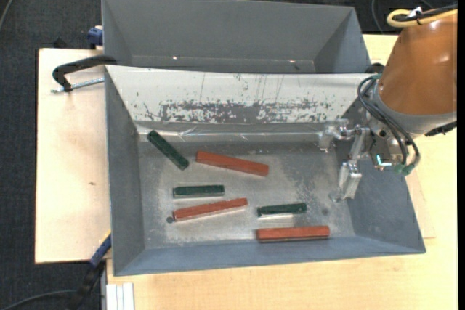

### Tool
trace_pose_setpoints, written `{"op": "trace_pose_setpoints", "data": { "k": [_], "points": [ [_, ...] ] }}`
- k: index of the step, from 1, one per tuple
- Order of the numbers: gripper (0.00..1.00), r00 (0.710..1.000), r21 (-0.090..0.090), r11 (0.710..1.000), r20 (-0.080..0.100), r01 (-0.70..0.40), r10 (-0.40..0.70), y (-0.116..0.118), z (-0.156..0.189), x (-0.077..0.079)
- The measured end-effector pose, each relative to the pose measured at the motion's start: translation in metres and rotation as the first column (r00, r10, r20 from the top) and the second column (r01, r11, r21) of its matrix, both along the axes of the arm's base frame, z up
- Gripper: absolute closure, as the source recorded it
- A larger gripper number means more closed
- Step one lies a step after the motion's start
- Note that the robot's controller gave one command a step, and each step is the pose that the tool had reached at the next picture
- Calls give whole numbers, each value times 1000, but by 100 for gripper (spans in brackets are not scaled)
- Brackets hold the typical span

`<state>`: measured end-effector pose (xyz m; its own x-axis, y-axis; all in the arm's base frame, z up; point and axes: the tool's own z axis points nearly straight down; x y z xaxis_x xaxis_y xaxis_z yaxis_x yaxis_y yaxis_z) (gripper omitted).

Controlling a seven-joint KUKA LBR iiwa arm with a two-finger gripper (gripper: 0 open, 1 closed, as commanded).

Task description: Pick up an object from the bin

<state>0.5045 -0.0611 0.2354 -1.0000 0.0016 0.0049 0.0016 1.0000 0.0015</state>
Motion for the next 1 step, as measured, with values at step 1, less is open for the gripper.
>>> {"op": "trace_pose_setpoints", "data": {
  "k": [1],
  "points": [
    [0, 893, 1, 893, 3, -451, 451, 1, -167, 10]
  ]
}}
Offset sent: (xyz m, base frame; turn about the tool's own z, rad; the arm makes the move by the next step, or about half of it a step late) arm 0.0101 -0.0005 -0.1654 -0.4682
